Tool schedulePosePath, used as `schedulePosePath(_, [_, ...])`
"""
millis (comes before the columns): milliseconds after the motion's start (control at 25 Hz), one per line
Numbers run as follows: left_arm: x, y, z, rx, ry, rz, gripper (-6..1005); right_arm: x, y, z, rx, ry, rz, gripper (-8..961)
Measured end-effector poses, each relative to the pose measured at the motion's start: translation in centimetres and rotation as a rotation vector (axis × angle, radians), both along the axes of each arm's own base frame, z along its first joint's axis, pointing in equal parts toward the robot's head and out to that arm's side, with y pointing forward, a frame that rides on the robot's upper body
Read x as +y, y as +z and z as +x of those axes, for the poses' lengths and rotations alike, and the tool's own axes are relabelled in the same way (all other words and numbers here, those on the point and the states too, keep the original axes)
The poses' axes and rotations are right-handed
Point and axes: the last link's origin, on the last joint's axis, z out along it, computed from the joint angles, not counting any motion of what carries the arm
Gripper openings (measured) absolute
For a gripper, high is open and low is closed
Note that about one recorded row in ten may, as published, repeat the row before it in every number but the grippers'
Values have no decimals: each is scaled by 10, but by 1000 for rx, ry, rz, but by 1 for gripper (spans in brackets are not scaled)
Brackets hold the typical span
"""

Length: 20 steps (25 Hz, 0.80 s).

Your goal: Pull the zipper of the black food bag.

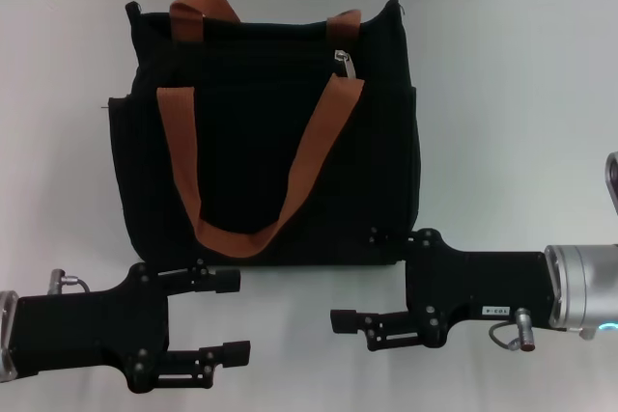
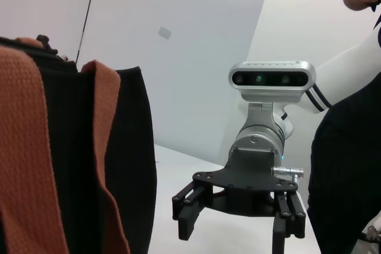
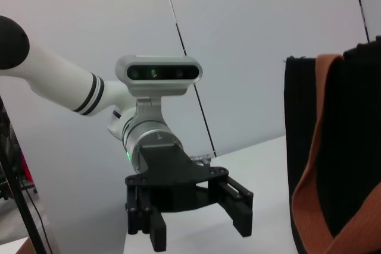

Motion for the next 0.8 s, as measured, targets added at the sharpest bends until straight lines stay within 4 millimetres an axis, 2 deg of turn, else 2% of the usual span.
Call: schedulePosePath(800, [0, 4, -2, -4, 4, 7, 773, -2, 1, 0, 4, 12, -5, 820])
